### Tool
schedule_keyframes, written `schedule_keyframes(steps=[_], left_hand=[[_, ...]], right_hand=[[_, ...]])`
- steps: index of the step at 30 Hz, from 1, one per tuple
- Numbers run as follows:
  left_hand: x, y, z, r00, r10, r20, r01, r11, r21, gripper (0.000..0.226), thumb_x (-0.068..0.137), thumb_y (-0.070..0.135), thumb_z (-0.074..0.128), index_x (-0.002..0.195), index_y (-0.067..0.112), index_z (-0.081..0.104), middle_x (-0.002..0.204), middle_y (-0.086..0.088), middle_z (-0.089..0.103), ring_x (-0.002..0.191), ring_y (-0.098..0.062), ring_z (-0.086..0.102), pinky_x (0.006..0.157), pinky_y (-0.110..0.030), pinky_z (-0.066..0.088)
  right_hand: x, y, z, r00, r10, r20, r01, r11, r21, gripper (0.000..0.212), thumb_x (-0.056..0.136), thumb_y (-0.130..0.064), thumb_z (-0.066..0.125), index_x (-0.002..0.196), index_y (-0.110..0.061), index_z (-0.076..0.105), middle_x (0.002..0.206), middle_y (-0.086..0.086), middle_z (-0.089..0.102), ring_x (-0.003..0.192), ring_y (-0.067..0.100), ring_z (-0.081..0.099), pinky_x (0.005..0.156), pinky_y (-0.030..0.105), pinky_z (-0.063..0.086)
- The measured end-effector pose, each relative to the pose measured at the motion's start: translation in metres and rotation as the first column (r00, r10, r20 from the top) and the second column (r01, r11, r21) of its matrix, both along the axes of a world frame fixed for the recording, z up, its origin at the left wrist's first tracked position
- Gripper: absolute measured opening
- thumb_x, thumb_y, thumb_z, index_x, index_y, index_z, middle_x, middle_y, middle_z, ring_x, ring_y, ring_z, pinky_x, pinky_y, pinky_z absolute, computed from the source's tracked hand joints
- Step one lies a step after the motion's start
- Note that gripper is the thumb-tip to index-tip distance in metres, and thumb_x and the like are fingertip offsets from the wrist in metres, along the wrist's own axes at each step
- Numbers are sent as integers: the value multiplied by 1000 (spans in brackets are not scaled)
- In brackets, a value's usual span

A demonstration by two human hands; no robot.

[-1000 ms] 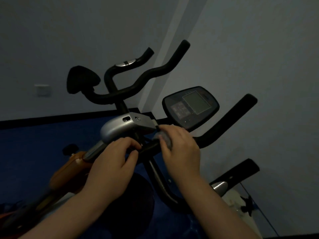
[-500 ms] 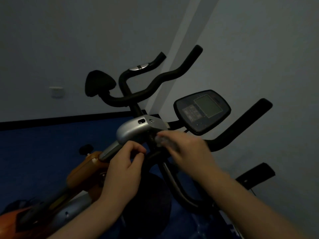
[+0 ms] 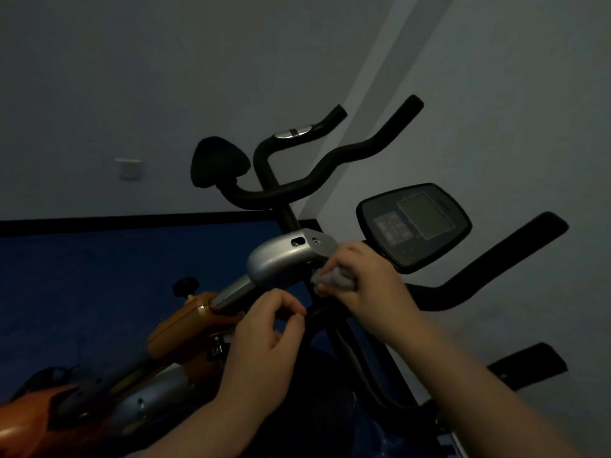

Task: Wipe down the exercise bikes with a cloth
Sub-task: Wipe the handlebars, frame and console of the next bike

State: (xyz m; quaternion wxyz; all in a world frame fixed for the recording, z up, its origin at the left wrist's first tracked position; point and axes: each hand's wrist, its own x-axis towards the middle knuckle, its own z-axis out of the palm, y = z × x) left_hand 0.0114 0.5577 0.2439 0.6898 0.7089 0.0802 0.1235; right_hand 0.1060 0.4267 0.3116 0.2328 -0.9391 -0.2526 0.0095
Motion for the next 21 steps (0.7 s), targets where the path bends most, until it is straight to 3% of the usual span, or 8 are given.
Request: schedule_keyframes(steps=[3, 5, 8, 10, 14, 18, 19, 21], left_hand=[[1, 2, 0, 1000, -20, 20, 18, 998, 64, 19, 86, 8, 58, 76, 24, 59, 82, 5, 60, 70, -18, 57, 62, -21, 45], [1, 3, 1, 999, -35, 33, 32, 996, 85, 18, 86, 7, 58, 76, 23, 59, 83, 6, 59, 73, -17, 56, 64, -19, 44], [1, 3, 0, 998, -41, 37, 38, 995, 89, 19, 86, 7, 58, 76, 23, 59, 83, 5, 58, 73, -18, 56, 63, -22, 44], [2, 3, -2, 998, -34, 44, 30, 995, 95, 19, 86, 8, 58, 76, 24, 58, 82, 6, 57, 71, -18, 55, 62, -23, 43], [4, 3, -3, 998, -39, 42, 35, 996, 84, 21, 86, 7, 58, 76, 25, 58, 83, 9, 55, 69, -20, 55, 57, -24, 43], [5, 3, -3, 996, -52, 71, 45, 994, 102, 15, 85, 12, 58, 75, 23, 58, 85, 11, 54, 70, -20, 54, 55, -20, 42], [5, 3, -3, 996, -54, 77, 47, 994, 98, 11, 83, 16, 56, 75, 23, 58, 85, 10, 54, 71, -19, 54, 55, -20, 42], [5, 3, -3, 996, -58, 74, 52, 995, 86, 8, 79, 21, 53, 75, 25, 58, 86, 11, 54, 74, -19, 55, 56, -21, 43]], right_hand=[[11, 18, -16, 988, -88, 131, 94, 995, -40, 13, 81, -20, 72, 86, -18, 60, 97, -9, 49, 83, 6, 51, 67, 11, 39], [9, 15, -13, 981, -97, 167, 114, 989, -91, 14, 80, -22, 73, 87, -20, 61, 95, -8, 54, 83, 8, 52, 65, 11, 36], [10, 7, 14, 995, -34, -90, 13, 974, -227, 17, 73, -31, 78, 80, -30, 63, 90, -10, 63, 85, 6, 57, 70, 21, 44], [20, 16, 22, 995, 0, -99, -32, 947, -319, 16, 73, -31, 78, 78, -30, 63, 87, -10, 64, 84, 7, 59, 69, 21, 45], [15, 30, 1, 988, 80, 134, -42, 963, -267, 13, 76, -26, 74, 86, -22, 66, 94, -3, 65, 88, 17, 60, 74, 34, 49], [13, 2, 14, 966, 217, -138, -238, 957, -165, 14, 72, -27, 80, 83, -27, 72, 90, -10, 68, 90, 8, 60, 79, 32, 51], [19, 5, 13, 976, 185, -115, -202, 965, -167, 13, 72, -25, 80, 82, -26, 72, 89, -8, 68, 89, 10, 61, 78, 35, 52], [22, 21, 0, 992, 93, 81, -78, 981, -176, 11, 72, -18, 77, 80, -21, 70, 87, -1, 66, 84, 18, 61, 74, 38, 52]])
